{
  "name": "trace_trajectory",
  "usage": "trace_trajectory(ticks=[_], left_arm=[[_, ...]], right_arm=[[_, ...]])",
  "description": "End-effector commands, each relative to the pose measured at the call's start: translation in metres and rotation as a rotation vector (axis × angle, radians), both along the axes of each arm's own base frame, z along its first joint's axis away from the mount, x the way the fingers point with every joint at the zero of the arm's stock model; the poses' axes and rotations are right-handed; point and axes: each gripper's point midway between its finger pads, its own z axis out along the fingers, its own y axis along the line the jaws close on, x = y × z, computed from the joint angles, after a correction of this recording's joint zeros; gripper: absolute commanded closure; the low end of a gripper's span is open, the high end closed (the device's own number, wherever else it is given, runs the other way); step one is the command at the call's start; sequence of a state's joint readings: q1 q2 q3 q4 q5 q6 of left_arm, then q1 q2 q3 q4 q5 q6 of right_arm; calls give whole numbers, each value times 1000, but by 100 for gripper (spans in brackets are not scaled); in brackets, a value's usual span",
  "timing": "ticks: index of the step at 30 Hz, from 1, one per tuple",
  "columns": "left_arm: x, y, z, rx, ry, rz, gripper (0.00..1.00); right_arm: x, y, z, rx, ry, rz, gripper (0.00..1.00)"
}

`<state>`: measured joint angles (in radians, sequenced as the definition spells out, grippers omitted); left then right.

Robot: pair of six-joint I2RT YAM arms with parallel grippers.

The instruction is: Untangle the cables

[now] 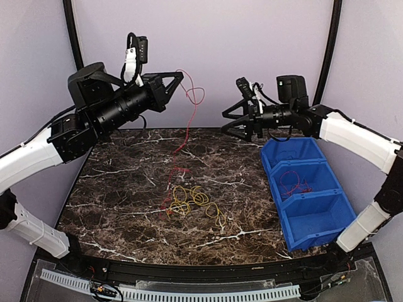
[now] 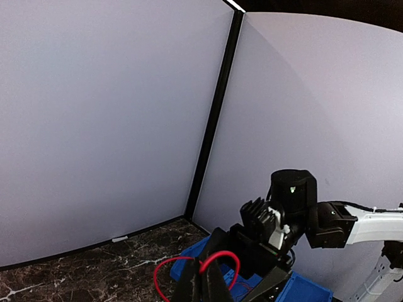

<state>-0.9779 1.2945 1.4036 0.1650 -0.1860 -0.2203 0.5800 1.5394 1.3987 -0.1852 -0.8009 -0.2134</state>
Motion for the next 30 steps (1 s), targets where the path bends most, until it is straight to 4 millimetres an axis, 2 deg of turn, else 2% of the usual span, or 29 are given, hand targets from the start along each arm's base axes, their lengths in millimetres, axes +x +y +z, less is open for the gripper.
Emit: trace_trajectory(ticks=[1,3,10,12,13,15,16,18,19,22,23,24,26,28,30], left_arm=[[0,-5,-2,-45,0,-23,100],[2,-8,-7,-43,5,-25,100],[7,-15,-12,-52,13,-29,100],[8,-14,-13,-51,12,-18,100],[10,-13,-15,-48,12,-6,100],[11,-9,-15,-50,8,15,100],[12,-8,-15,-50,0,25,100],[15,-5,-24,-33,-3,53,100],[17,-3,-27,-29,-4,71,100],[25,-3,-51,34,5,110,100],[27,-4,-59,52,12,117,92],[29,-5,-71,85,18,129,79],[33,-4,-93,139,39,152,59],[34,-1,-113,182,67,165,49],[29,2,-133,208,99,147,44]], right_arm=[[-53,4,18,86,110,258,18],[-62,8,21,116,150,305,17],[-78,35,8,93,177,365,15],[-87,41,7,88,185,398,18],[-91,42,8,86,182,413,22],[-99,42,8,85,182,443,38],[-100,41,10,86,179,448,50],[-103,36,18,90,158,451,87],[-104,34,24,92,149,452,100],[-104,27,47,100,116,447,100],[-103,25,53,100,111,437,100],[-102,23,61,106,102,429,100],[-99,20,73,117,94,408,100],[-94,18,79,122,96,378,100],[-90,16,82,123,102,350,100]])
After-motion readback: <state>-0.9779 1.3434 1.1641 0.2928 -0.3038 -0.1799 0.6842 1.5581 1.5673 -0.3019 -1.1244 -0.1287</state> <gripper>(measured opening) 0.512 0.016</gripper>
